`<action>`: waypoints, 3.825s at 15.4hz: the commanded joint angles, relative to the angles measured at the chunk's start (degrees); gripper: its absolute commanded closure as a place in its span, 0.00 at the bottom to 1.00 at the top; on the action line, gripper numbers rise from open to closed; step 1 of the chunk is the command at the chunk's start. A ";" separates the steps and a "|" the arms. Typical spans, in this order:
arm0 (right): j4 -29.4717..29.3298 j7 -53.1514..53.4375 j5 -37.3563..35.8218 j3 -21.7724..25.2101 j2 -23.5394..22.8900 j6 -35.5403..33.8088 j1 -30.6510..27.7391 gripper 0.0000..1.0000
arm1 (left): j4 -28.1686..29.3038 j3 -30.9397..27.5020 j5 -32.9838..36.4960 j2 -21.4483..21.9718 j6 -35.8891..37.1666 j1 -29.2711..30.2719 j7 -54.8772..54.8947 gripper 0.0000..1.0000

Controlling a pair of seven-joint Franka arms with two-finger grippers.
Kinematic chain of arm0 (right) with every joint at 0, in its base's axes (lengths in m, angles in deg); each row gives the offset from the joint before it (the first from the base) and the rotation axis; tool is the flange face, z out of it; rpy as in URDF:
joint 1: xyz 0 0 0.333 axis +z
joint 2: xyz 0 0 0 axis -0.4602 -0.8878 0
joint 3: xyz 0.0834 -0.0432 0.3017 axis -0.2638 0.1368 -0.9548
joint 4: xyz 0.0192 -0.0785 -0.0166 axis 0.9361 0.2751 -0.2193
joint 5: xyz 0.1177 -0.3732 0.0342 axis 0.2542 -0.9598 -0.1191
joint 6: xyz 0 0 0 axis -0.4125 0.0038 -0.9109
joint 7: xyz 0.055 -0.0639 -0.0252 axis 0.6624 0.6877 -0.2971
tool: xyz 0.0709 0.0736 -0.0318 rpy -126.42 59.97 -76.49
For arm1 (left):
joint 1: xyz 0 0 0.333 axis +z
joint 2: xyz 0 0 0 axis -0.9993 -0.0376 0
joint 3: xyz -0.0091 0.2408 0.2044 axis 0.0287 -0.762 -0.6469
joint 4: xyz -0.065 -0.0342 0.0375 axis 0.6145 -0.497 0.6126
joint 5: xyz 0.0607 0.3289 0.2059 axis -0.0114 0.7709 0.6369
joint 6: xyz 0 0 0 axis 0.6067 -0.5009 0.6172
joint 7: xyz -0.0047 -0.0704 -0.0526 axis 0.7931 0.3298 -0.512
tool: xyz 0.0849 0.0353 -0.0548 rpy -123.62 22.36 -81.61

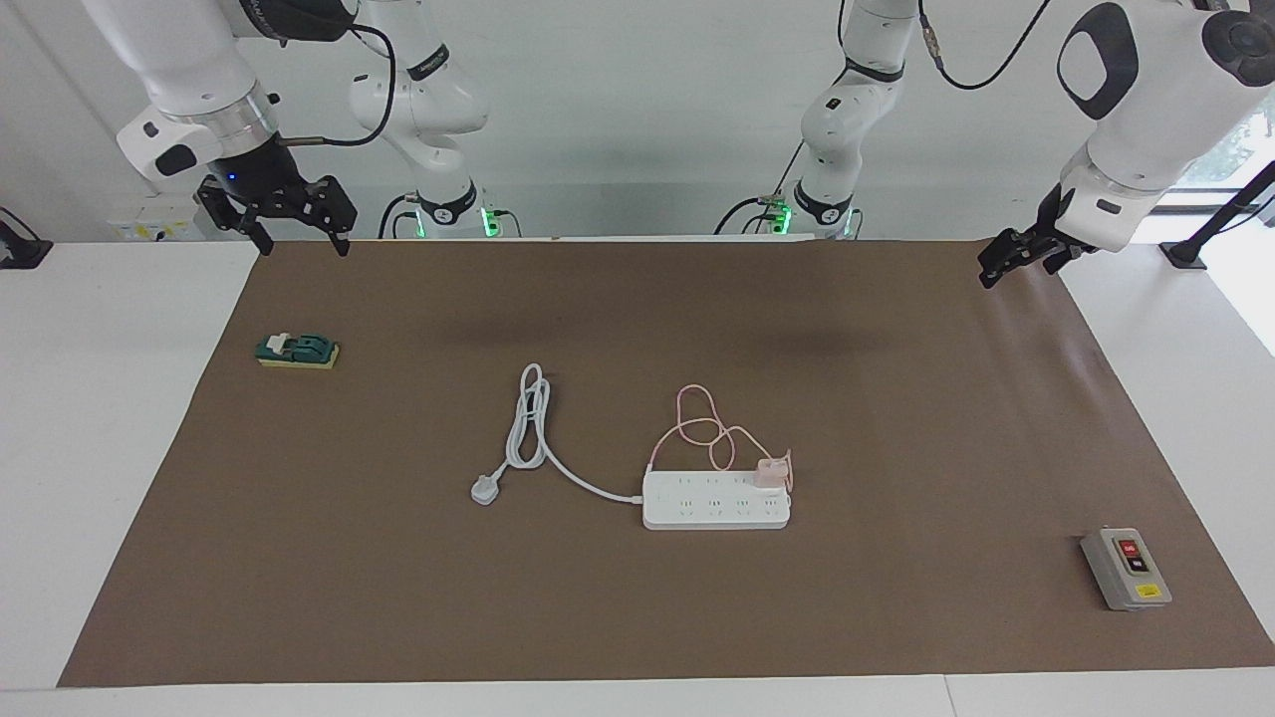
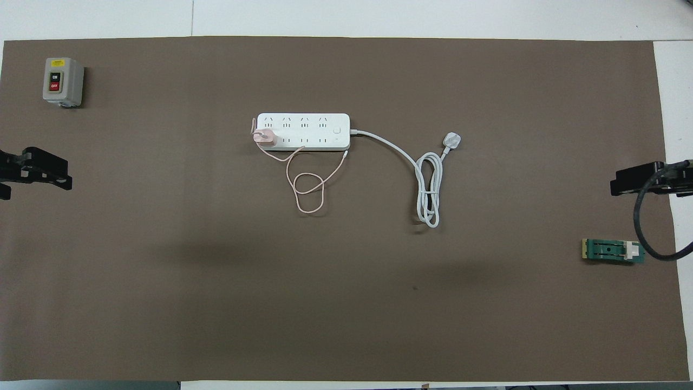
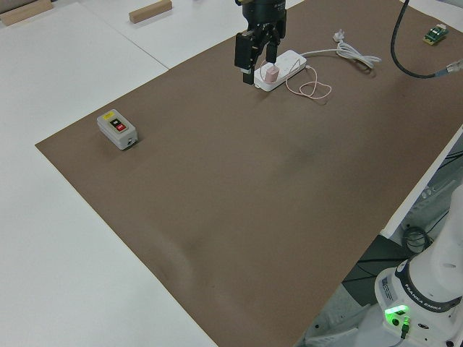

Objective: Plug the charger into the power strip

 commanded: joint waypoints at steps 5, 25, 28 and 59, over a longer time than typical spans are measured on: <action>-0.22 0.81 -0.52 -0.34 0.20 -1.01 -0.31 0.00 | -4.02 -13.00 -0.34 -1.72 3.86 -12.79 -0.09 0.00; -0.22 0.81 -0.52 -0.34 0.20 -1.01 -0.40 0.00 | 4.95 -18.36 -0.52 4.61 -1.24 -17.80 -0.09 0.00; -0.22 0.81 -0.52 -0.34 0.20 -1.01 -0.40 0.00 | 5.21 -19.16 -0.69 4.70 -1.41 -19.11 -0.18 0.00; -0.22 0.81 -0.52 -0.34 0.20 -1.01 -0.40 0.00 | 4.94 -26.54 -6.23 4.26 -3.34 -25.54 5.71 0.00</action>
